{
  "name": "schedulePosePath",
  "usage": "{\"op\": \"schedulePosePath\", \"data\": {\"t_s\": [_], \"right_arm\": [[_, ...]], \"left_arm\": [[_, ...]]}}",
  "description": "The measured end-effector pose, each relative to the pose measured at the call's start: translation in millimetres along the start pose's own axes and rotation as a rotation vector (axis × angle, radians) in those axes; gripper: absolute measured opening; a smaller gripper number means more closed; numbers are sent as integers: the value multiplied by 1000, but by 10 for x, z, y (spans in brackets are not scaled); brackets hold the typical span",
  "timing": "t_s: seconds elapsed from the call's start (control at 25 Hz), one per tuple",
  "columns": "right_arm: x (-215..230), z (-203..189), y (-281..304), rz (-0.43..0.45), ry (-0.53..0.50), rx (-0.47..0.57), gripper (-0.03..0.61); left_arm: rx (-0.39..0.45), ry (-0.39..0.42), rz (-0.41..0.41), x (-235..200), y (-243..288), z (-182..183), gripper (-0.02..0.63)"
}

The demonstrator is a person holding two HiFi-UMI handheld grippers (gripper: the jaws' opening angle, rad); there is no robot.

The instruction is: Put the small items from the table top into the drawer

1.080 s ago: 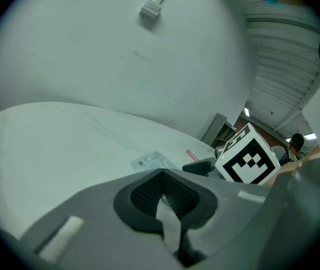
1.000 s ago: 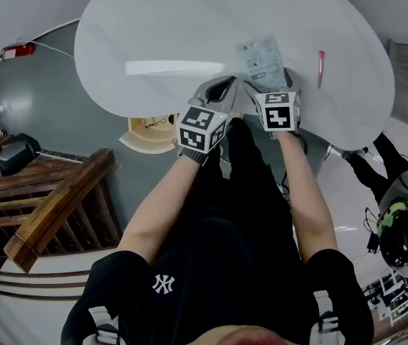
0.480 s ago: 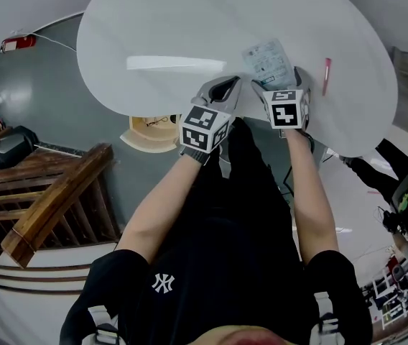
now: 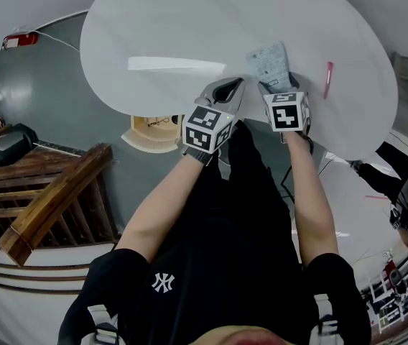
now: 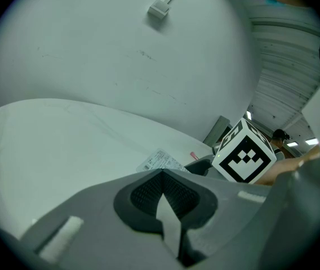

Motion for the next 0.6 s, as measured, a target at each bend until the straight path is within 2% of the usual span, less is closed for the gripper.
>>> {"op": "schedulePosePath", "data": {"t_s": [0.16, 0.2, 0.24, 0.32, 0.48, 0.6], "right_arm": [[-56, -16, -20, -7, -1, 21, 340], [-68, -24, -26, -8, -1, 31, 312], [-77, -33, -36, -12, 0, 47, 252], [-83, -51, -62, -21, 13, 83, 201], [-123, -51, -128, 1, 75, 146, 179], [-175, -22, -203, 13, 84, 174, 179]], "left_arm": [[9, -3, 4, -11, -57, -18, 0], [11, -6, 6, -15, -71, -25, 0], [12, -8, 6, -16, -87, -31, 0], [18, -10, 7, -19, -127, -37, 0], [37, -7, 7, -31, -219, -24, 0], [43, -9, 4, -28, -275, -17, 0]]}}
Point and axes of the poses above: the fingertips, and each gripper's own axes: y forward along the fingers, x to its right, z out of its top, the point moved 5 cm from there along -y, backward along the fingers, and after that the axes turned 7 degrees about z, right-handed, at the moved point
